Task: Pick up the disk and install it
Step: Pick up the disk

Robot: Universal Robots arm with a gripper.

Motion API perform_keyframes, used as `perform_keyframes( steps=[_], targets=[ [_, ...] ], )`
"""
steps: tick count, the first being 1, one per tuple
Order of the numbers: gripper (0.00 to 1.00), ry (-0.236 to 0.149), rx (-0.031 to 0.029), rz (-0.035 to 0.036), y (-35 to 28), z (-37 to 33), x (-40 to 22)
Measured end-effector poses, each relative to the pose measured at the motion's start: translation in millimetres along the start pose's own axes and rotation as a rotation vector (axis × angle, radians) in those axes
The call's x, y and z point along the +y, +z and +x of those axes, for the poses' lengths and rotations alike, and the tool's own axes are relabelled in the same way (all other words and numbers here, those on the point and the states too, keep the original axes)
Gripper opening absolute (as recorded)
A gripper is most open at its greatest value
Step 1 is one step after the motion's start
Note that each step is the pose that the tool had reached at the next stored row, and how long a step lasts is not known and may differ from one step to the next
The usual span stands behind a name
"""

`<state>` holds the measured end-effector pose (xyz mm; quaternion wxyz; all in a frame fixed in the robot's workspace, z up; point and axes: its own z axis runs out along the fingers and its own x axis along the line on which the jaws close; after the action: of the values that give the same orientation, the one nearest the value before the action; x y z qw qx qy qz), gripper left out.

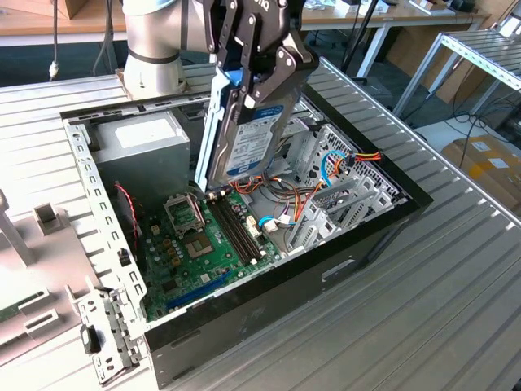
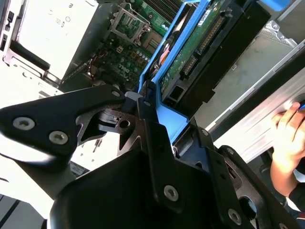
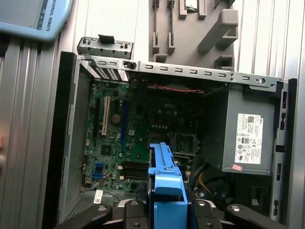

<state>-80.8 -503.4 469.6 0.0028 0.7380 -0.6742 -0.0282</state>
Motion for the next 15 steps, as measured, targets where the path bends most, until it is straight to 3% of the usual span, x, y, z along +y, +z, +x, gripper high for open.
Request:
perform_keyframes(
  steps=[15],
  targets=[
    [0.37, 0.000, 0.0002, -0.0001, -0.5, 15.2, 1.4]
  ],
)
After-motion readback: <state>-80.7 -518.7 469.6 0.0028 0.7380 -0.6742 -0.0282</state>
